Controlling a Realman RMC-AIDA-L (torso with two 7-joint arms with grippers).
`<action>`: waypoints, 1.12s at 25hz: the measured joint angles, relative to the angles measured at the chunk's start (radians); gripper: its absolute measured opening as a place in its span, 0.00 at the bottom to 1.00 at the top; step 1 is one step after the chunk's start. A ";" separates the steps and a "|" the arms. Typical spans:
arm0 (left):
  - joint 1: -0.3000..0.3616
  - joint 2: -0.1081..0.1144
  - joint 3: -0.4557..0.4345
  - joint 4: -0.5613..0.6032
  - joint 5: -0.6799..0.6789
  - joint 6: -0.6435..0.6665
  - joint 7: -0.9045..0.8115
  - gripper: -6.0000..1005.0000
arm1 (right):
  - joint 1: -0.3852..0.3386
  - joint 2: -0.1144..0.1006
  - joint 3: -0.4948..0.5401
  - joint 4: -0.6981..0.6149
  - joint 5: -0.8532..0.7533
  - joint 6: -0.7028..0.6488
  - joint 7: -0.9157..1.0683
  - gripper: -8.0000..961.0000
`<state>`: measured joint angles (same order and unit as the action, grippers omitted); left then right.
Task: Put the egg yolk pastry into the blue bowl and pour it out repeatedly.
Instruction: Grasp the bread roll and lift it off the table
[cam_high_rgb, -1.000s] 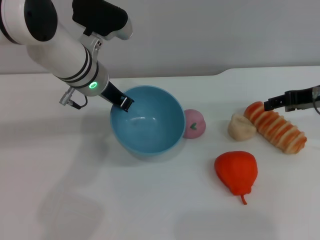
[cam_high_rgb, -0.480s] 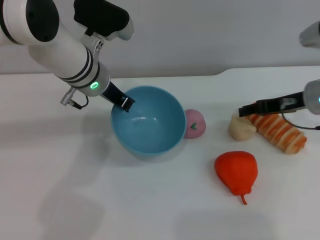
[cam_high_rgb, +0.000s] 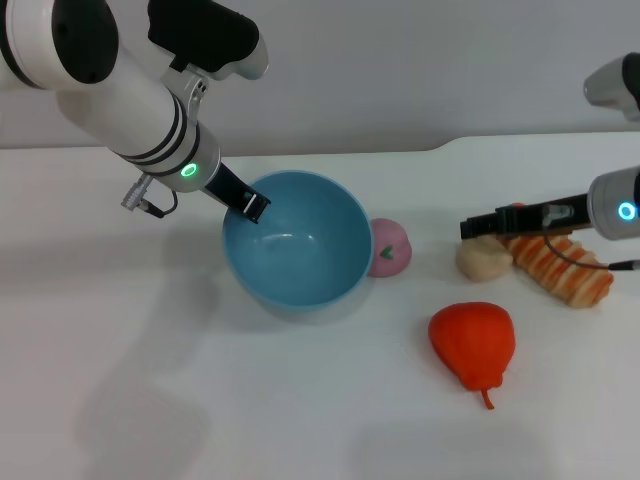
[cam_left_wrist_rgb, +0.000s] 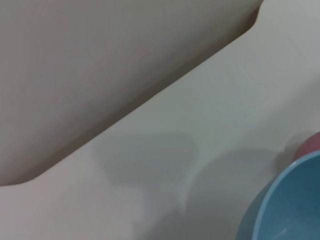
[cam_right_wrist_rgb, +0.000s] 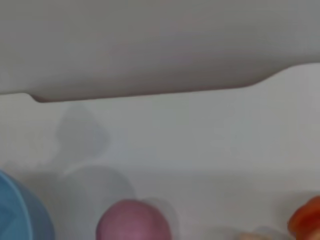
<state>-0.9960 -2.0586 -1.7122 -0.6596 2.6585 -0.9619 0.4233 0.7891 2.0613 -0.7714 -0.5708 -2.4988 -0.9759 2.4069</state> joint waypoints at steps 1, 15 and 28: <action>0.000 0.000 0.000 0.000 0.000 0.000 0.000 0.01 | 0.000 -0.001 0.000 0.008 0.000 0.001 0.000 0.64; 0.005 0.000 0.000 -0.003 0.000 0.010 0.005 0.00 | -0.011 0.002 0.000 0.092 -0.001 0.123 -0.004 0.63; 0.002 0.000 0.002 -0.001 -0.003 0.017 0.007 0.01 | -0.005 0.005 -0.049 0.051 0.014 0.119 -0.077 0.40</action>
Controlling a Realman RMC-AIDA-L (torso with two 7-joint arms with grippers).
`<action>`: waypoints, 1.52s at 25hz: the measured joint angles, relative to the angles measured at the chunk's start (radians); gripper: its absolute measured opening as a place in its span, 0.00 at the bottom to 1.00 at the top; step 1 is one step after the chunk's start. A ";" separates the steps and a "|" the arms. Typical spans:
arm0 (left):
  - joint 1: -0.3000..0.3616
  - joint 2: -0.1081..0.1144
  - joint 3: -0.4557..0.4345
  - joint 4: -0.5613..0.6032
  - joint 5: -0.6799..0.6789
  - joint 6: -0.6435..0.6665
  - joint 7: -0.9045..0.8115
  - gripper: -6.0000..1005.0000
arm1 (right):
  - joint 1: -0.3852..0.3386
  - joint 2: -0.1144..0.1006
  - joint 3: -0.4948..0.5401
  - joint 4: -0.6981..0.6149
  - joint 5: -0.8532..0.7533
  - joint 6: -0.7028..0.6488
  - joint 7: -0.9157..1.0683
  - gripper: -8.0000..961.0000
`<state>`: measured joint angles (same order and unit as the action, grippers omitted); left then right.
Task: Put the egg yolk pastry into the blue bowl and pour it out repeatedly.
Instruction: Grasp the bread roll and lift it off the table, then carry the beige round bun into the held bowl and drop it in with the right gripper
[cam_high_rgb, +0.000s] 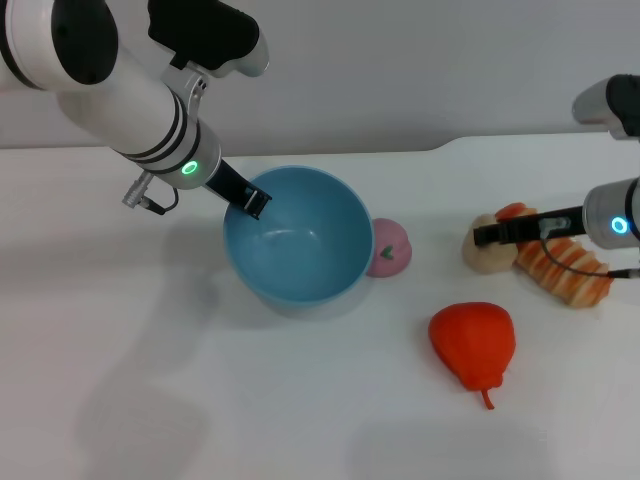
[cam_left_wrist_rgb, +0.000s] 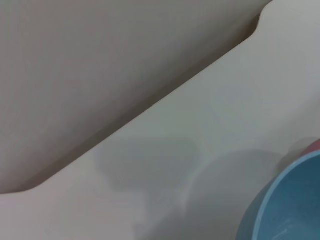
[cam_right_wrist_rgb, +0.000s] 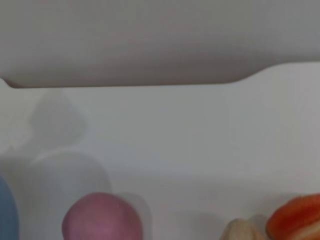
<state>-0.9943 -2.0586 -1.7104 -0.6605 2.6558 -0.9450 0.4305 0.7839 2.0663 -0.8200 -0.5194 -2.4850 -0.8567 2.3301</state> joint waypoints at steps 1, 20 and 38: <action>0.000 0.000 0.000 0.000 0.000 0.000 0.000 0.01 | 0.000 0.000 -0.003 -0.009 0.000 -0.008 0.000 0.40; -0.003 -0.003 0.000 0.001 -0.003 -0.018 0.001 0.01 | 0.009 0.002 -0.302 -0.376 0.400 -0.212 -0.084 0.23; 0.000 0.000 -0.009 0.000 -0.002 -0.002 0.000 0.01 | 0.053 0.006 -0.423 -0.314 0.506 -0.263 -0.028 0.12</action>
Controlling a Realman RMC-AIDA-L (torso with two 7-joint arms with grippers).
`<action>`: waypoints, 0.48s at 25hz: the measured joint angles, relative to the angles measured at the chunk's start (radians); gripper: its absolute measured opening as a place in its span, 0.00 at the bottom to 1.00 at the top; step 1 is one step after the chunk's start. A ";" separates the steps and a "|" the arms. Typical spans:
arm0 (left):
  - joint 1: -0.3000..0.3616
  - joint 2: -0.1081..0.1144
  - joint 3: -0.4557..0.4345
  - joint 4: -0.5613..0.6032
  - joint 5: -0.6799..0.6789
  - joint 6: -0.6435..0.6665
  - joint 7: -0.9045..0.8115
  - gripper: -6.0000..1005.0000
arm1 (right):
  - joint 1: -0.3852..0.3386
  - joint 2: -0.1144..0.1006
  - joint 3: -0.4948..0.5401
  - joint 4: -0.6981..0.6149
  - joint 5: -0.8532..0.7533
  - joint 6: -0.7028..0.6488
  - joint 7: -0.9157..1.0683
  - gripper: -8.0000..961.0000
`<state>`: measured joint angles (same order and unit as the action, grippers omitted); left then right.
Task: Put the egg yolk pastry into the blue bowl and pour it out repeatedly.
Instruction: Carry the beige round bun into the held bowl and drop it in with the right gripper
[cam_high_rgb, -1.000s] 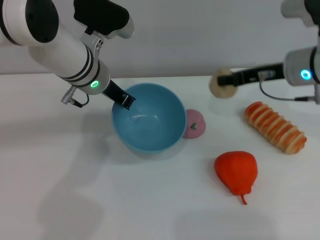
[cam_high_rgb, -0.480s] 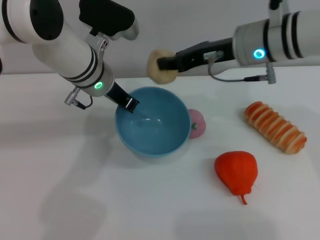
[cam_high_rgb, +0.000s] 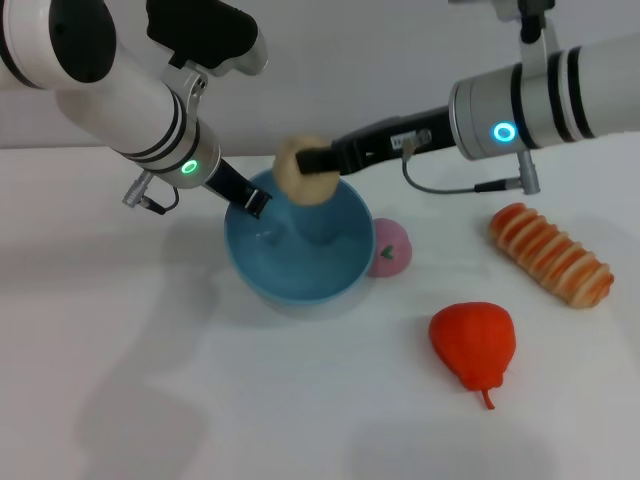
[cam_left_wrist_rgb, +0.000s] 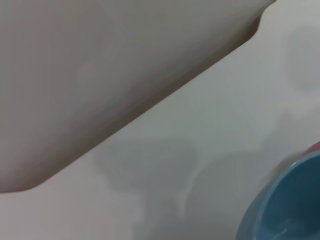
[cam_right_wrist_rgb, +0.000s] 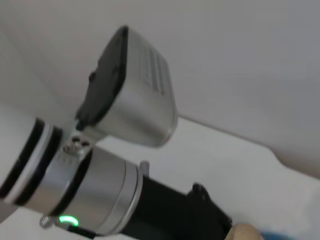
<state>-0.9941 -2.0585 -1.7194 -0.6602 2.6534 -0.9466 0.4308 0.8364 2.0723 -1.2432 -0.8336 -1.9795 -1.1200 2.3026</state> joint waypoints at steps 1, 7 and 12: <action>0.000 0.000 0.000 0.000 0.000 0.003 0.000 0.01 | -0.006 -0.001 -0.002 0.000 -0.003 0.000 0.009 0.12; 0.000 0.000 0.000 0.001 -0.002 0.005 -0.001 0.01 | -0.025 -0.005 0.002 0.026 -0.003 -0.012 0.014 0.11; -0.005 -0.004 0.004 0.001 -0.003 0.009 0.000 0.01 | -0.007 -0.006 -0.003 0.060 -0.003 -0.033 -0.004 0.10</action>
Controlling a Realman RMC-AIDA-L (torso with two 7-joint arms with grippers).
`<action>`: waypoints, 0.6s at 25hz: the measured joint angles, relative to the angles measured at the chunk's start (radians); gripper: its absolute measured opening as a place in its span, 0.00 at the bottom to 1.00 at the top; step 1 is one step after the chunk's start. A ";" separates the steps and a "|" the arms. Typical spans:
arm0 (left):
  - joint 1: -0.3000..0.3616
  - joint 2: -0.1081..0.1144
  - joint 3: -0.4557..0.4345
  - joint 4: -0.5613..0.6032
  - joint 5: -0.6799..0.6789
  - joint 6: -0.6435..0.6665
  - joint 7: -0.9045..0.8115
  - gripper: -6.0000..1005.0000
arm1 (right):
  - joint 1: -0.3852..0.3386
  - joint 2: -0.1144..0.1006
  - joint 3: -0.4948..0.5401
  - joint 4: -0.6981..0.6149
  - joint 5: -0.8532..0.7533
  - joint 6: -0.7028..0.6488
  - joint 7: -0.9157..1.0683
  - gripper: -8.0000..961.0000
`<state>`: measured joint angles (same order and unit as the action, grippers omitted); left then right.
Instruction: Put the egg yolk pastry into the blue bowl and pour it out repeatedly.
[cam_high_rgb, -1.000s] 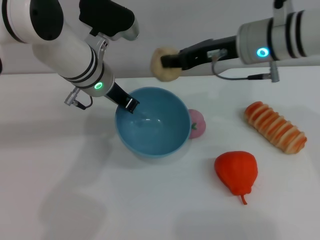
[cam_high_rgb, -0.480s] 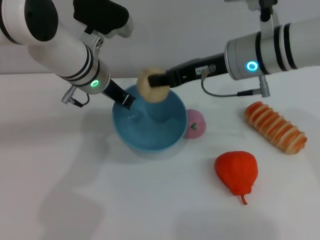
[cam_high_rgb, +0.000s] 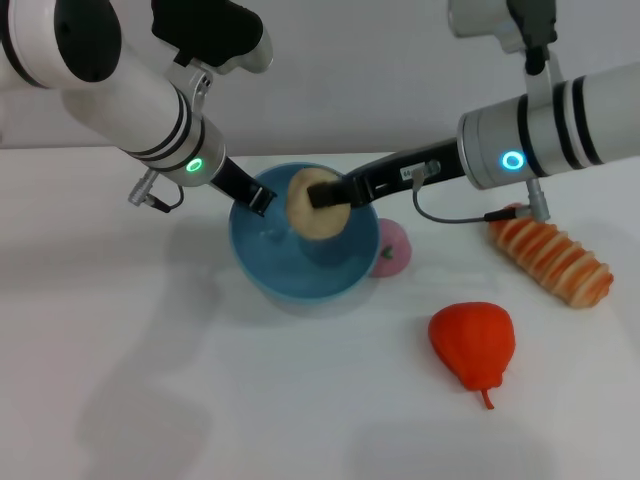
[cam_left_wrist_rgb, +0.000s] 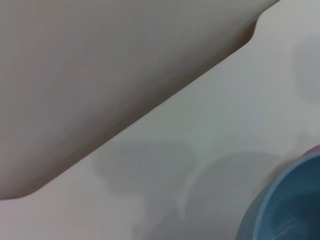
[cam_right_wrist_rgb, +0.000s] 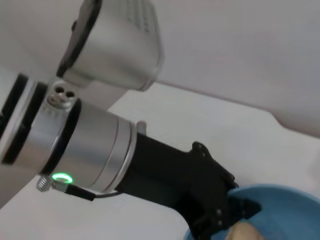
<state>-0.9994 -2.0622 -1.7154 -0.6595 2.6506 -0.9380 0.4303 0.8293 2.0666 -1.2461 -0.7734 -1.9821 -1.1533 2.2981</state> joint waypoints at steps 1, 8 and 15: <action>0.000 0.000 0.001 0.000 0.000 0.001 -0.001 0.01 | 0.004 0.000 0.002 0.014 0.001 0.003 -0.002 0.10; 0.006 -0.001 0.001 0.000 -0.002 0.002 -0.005 0.01 | 0.000 0.000 0.011 0.034 0.002 0.008 -0.015 0.21; 0.011 -0.005 0.005 0.000 -0.002 0.026 -0.006 0.00 | -0.036 -0.002 0.033 0.016 -0.001 0.027 -0.079 0.41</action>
<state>-0.9887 -2.0668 -1.7102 -0.6593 2.6486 -0.9121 0.4245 0.7936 2.0646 -1.2132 -0.7569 -1.9835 -1.1262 2.2194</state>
